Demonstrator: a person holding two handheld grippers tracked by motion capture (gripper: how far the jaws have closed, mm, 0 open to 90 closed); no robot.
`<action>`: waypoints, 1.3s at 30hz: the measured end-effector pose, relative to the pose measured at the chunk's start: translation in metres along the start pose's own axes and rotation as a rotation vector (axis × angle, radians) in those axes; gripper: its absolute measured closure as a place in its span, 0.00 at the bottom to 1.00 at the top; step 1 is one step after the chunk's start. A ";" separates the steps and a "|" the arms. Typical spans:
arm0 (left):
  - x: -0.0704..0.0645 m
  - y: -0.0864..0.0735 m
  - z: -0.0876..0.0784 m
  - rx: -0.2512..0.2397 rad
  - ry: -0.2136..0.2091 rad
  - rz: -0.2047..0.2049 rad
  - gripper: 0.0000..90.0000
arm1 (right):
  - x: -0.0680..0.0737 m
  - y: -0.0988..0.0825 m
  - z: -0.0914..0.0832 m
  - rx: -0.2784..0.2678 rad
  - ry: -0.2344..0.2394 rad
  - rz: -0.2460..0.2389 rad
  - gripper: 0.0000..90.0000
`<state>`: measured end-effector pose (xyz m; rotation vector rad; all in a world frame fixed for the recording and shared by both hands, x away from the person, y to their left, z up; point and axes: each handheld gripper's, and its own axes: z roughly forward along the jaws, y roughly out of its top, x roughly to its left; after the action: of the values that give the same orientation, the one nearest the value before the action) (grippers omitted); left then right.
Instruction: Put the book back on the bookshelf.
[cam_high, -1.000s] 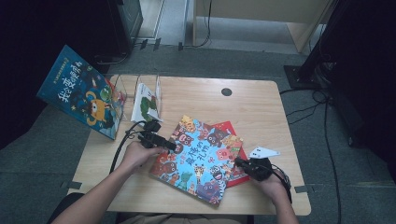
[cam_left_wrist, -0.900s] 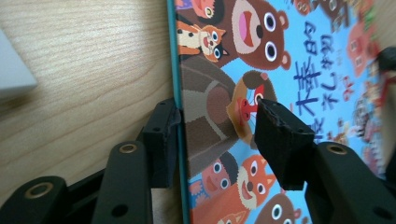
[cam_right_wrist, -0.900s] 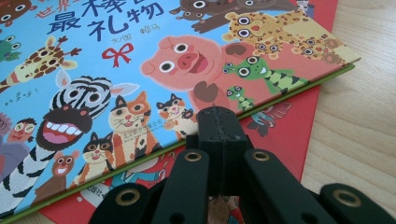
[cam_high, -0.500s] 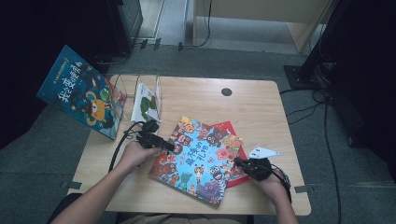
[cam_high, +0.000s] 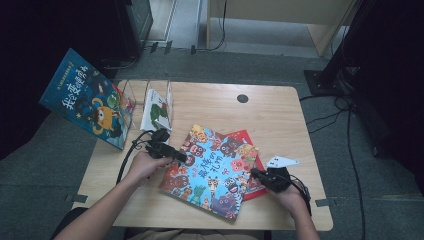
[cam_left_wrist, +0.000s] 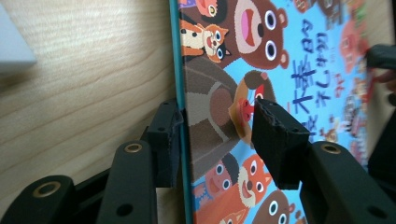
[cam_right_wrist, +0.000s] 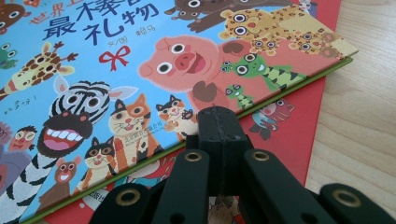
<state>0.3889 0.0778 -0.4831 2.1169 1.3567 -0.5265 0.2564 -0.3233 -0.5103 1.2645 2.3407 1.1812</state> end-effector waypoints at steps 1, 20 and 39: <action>-0.001 0.001 -0.006 -0.023 -0.025 -0.004 0.61 | 0.000 0.000 0.000 -0.001 -0.001 0.001 1.00; -0.037 0.023 -0.057 0.005 -0.055 0.031 0.63 | 0.006 0.015 0.022 -0.025 -0.010 -0.044 1.00; -0.058 0.026 -0.062 0.034 -0.094 0.062 0.70 | 0.013 0.030 0.040 -0.015 0.030 -0.102 1.00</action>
<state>0.3901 0.0692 -0.3946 2.1260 1.2344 -0.6195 0.2877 -0.2822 -0.5116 1.1151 2.3823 1.1904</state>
